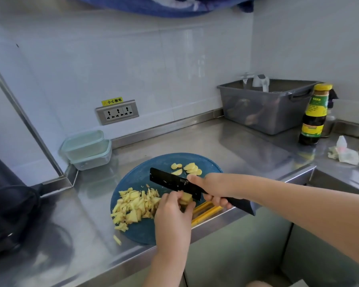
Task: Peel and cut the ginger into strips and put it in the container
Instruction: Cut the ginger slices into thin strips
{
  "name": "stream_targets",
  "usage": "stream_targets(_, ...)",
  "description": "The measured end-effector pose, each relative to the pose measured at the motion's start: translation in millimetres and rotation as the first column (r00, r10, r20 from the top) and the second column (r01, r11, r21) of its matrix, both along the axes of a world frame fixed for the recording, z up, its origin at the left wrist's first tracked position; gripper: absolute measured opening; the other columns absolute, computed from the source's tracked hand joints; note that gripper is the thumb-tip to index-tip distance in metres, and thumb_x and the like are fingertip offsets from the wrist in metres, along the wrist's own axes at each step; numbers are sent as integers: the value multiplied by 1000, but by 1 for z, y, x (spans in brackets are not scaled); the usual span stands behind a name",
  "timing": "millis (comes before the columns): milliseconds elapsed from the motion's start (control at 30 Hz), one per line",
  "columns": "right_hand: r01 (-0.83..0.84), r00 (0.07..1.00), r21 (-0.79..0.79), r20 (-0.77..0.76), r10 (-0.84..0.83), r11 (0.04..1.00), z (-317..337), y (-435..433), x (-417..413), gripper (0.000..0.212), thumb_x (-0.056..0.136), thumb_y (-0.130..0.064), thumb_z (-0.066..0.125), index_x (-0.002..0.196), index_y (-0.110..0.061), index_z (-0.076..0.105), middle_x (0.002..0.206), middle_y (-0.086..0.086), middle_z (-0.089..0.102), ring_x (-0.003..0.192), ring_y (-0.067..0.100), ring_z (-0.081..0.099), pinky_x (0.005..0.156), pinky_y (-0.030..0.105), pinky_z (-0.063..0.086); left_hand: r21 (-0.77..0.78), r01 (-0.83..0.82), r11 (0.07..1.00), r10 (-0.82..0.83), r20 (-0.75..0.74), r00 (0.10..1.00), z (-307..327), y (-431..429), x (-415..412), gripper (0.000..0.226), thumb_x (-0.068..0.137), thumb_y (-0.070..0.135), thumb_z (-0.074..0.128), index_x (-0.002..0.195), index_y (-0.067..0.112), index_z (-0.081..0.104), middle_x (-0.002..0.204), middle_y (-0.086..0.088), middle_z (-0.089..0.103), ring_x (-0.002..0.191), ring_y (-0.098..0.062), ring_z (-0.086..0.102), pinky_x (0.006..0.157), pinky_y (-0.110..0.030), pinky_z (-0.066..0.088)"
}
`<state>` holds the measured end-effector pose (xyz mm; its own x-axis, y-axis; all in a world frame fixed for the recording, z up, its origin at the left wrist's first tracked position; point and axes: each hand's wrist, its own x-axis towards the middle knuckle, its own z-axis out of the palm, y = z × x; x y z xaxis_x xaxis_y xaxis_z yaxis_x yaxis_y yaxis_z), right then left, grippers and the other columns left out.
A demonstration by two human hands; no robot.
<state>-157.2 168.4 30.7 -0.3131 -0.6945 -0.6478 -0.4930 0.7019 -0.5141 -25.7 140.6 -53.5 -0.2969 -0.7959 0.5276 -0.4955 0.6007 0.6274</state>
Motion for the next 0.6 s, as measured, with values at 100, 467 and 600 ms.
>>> stream_targets(100, -2, 1000, -30, -5, 2, 1000, -1, 0, 0, 65, 88, -76, 22, 56, -20, 33, 42, -6, 30, 32, 9, 24, 40, 17, 26, -9, -1, 1000, 1, 60, 998, 5, 1, 0, 24, 80, 21, 74, 102, 15, 67, 91, 8, 59, 82, -8, 57, 70, -16, 47)
stream_targets(467, -1, 997, -76, 81, 7, 997, -8, 1, -14, 65, 87, -77, 25, 57, -20, 36, 48, -5, 32, 37, 9, 26, 42, 20, 29, -64, 50, 997, -43, 110, 993, 3, -16, 7, 24, 75, 16, 79, 97, 14, 68, 86, 11, 56, 74, -7, 58, 62, -10, 43)
stream_targets(600, 2, 989, -129, 149, 17, 992, -8, 2, -17, 65, 86, -77, 27, 58, -20, 39, 50, -5, 35, 39, 9, 28, 44, 20, 30, -81, 52, 995, -47, 74, 996, 2, -16, 5, 23, 68, 12, 83, 85, 14, 67, 78, 13, 56, 65, -7, 57, 54, -6, 38)
